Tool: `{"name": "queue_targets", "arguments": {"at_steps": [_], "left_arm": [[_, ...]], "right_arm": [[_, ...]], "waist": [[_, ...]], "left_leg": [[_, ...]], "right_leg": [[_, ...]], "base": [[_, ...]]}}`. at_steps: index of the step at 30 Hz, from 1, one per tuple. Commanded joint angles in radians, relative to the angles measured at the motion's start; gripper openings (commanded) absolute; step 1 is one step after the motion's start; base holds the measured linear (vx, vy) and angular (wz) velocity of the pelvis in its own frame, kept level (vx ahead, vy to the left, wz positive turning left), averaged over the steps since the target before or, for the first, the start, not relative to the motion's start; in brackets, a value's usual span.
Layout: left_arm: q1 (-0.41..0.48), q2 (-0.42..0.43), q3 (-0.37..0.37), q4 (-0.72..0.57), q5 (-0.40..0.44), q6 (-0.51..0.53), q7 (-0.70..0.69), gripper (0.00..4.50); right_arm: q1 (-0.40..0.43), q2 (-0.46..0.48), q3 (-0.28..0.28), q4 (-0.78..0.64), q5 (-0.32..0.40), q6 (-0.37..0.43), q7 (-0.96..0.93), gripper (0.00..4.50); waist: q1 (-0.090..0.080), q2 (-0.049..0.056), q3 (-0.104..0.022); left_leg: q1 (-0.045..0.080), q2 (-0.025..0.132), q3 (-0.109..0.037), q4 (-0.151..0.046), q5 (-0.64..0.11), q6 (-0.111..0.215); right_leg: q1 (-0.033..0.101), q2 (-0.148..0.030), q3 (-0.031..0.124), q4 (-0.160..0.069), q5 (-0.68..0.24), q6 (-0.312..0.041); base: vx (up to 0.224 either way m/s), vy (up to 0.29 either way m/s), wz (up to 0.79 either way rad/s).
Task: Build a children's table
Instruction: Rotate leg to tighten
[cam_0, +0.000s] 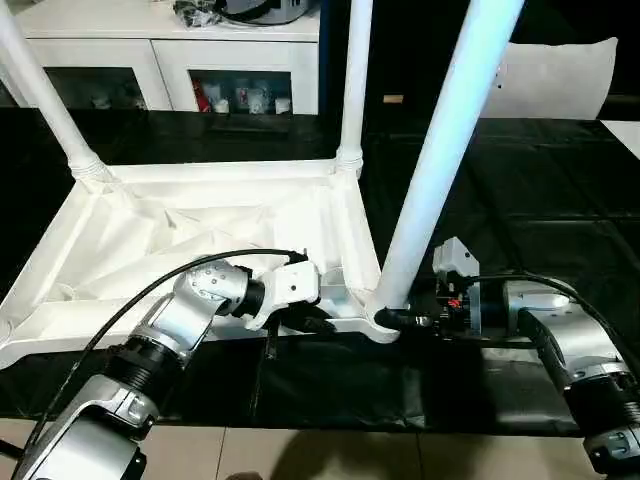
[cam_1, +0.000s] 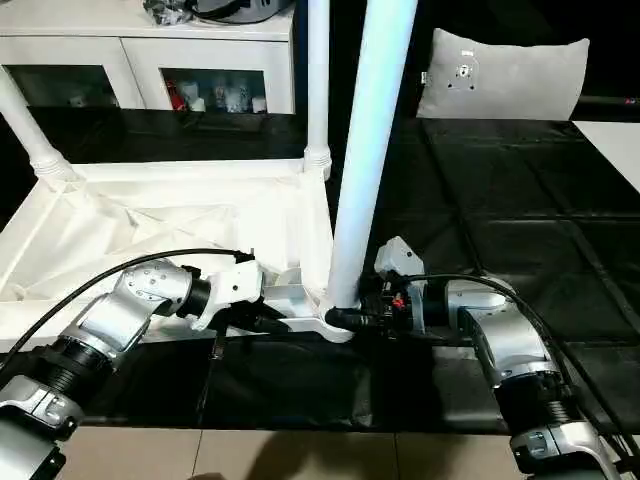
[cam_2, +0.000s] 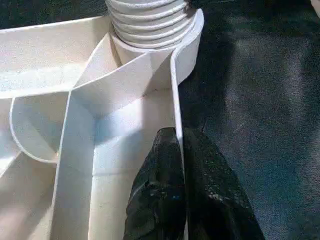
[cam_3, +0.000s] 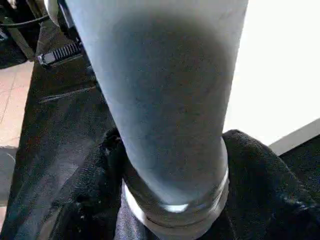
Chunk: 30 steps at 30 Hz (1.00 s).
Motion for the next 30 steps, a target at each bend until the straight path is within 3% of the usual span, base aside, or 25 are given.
{"name": "queue_targets", "arguments": {"at_steps": [1,6,9,10,12,13,16,19,23,25,30], "left_arm": [[0.014,-0.005,-0.065,0.008,0.026,0.011,-0.047,0.0],[0.028,-0.035,-0.024,-0.017,-0.015,0.101,-0.006,0.0],[0.025,-0.075,0.011,-0.024,-0.011,0.18,0.097,0.0],[0.021,-0.091,0.026,-0.021,-0.012,0.204,0.133,0.0],[0.008,-0.136,0.066,-0.017,-0.009,0.285,0.241,0.0],[0.003,-0.155,0.081,-0.016,-0.007,0.316,0.284,0.0],[-0.005,-0.218,0.118,-0.026,0.002,0.384,0.412,0.0],[-0.001,-0.252,0.124,-0.032,0.013,0.384,0.465,0.0],[-0.001,-0.265,0.112,-0.04,0.032,0.378,0.49,0.0],[-0.002,-0.267,0.109,-0.043,0.032,0.384,0.492,0.0],[0.001,-0.256,0.097,-0.05,0.041,0.374,0.491,0.0]], "right_arm": [[0.014,0.004,0.006,-0.014,0.013,0.021,0.011,2.67],[0.028,0.046,0.004,-0.048,0.01,0.104,-0.078,2.66],[0.013,0.112,-0.017,-0.031,-0.038,0.144,-0.261,2.66],[0.009,0.129,-0.028,-0.026,-0.045,0.158,-0.309,2.66],[-0.006,0.185,-0.063,-0.01,-0.065,0.196,-0.457,2.66],[-0.01,0.206,-0.076,-0.002,-0.074,0.204,-0.511,2.66],[-0.006,0.276,-0.116,-0.002,-0.083,0.236,-0.653,2.66],[0.008,0.304,-0.112,-0.016,-0.104,0.242,-0.706,2.66],[0.01,0.324,-0.121,-0.028,-0.104,0.246,-0.744,2.66],[0.011,0.324,-0.122,-0.031,-0.096,0.241,-0.738,3.21],[0.013,0.313,-0.133,-0.057,-0.072,0.235,-0.709,3.78]], "waist": [[-0.003,-0.016,-0.058],[-0.005,-0.016,-0.056],[-0.017,-0.014,-0.047],[-0.021,-0.016,-0.043],[-0.03,-0.012,-0.039],[-0.038,-0.012,-0.04],[-0.052,-0.015,-0.043],[-0.054,-0.017,-0.046],[-0.053,-0.016,-0.046],[-0.054,-0.015,-0.046],[-0.054,-0.016,-0.046]], "left_leg": [[-0.01,0.024,0.011,-0.051,-0.057,0.083],[-0.009,0.024,0.01,-0.053,-0.057,0.074],[-0.006,0.02,0.009,-0.061,-0.122,0.039],[-0.005,0.02,0.007,-0.066,-0.155,0.026],[0.003,0.02,0.006,-0.071,-0.203,0.009],[0.0,0.02,0.002,-0.073,-0.21,-0.004],[-0.004,0.017,0.003,-0.07,-0.193,0.001],[-0.007,0.014,0.005,-0.065,-0.153,0.018],[-0.01,0.014,0.006,-0.065,-0.138,0.036],[-0.01,0.015,0.005,-0.066,-0.142,0.033],[-0.009,0.017,0.005,-0.068,-0.16,0.033]], "right_leg": [[0.059,-0.066,0.038,-0.059,-0.028,-0.242],[0.058,-0.065,0.038,-0.059,-0.039,-0.238],[0.053,-0.068,0.038,-0.077,-0.176,-0.212],[0.055,-0.069,0.037,-0.085,-0.269,-0.187],[0.046,-0.068,0.038,-0.095,-0.366,-0.16],[0.048,-0.068,0.038,-0.094,-0.38,-0.155],[0.047,-0.064,0.041,-0.094,-0.341,-0.151],[0.049,-0.063,0.043,-0.091,-0.267,-0.165],[0.051,-0.064,0.042,-0.093,-0.259,-0.16],[0.051,-0.063,0.041,-0.091,-0.249,-0.164],[0.05,-0.065,0.043,-0.092,-0.259,-0.164]], "base": [[0.0,0.0,0.0],[0.0,0.0,0.0],[0.0,0.0,0.0],[0.0,0.0,0.0],[0.0,0.0,0.0],[0.0,0.0,0.0],[0.0,0.0,0.0],[0.0,0.0,0.0],[0.0,0.0,0.0],[0.0,0.0,0.0],[0.0,0.0,0.0]]}}
